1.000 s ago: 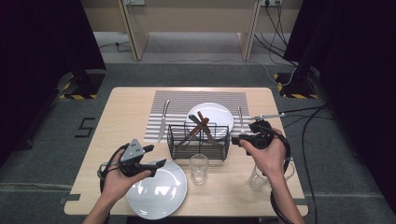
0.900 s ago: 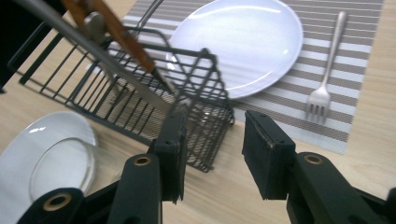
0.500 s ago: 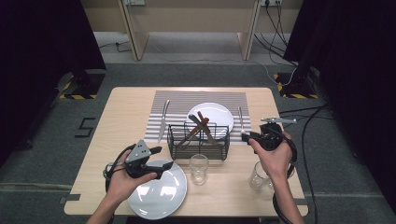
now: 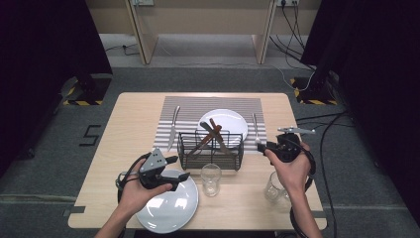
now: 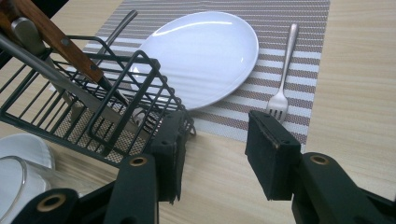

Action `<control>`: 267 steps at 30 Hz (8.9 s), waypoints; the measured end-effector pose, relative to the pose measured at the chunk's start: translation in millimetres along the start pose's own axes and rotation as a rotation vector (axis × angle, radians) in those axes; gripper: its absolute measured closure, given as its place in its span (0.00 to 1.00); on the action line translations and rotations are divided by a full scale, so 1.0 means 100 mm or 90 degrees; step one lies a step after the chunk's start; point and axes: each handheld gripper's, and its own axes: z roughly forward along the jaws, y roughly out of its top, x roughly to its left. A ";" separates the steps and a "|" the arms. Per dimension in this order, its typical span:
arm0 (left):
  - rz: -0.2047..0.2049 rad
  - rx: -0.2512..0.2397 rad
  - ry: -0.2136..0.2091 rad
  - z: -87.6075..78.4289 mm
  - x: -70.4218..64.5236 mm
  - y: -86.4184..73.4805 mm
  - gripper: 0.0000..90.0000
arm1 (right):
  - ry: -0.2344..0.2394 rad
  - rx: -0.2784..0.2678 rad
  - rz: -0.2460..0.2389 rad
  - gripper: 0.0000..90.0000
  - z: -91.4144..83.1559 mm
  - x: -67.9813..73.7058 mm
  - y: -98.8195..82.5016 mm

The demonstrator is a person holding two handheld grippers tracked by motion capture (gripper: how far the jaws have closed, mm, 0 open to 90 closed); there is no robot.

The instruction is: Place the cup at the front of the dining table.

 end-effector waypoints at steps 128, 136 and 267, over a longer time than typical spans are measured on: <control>0.048 0.087 -0.063 0.74 -0.19 0.20 0.88 | 0.007 0.015 0.002 0.65 0.04 0.00 -0.04; 0.050 0.076 -0.064 0.72 -0.20 0.19 0.88 | 0.007 0.011 0.004 0.65 0.03 -0.01 -0.04; 0.047 -0.031 -0.044 -0.09 -0.07 0.17 0.88 | 0.010 0.012 0.016 0.60 0.08 0.00 -0.06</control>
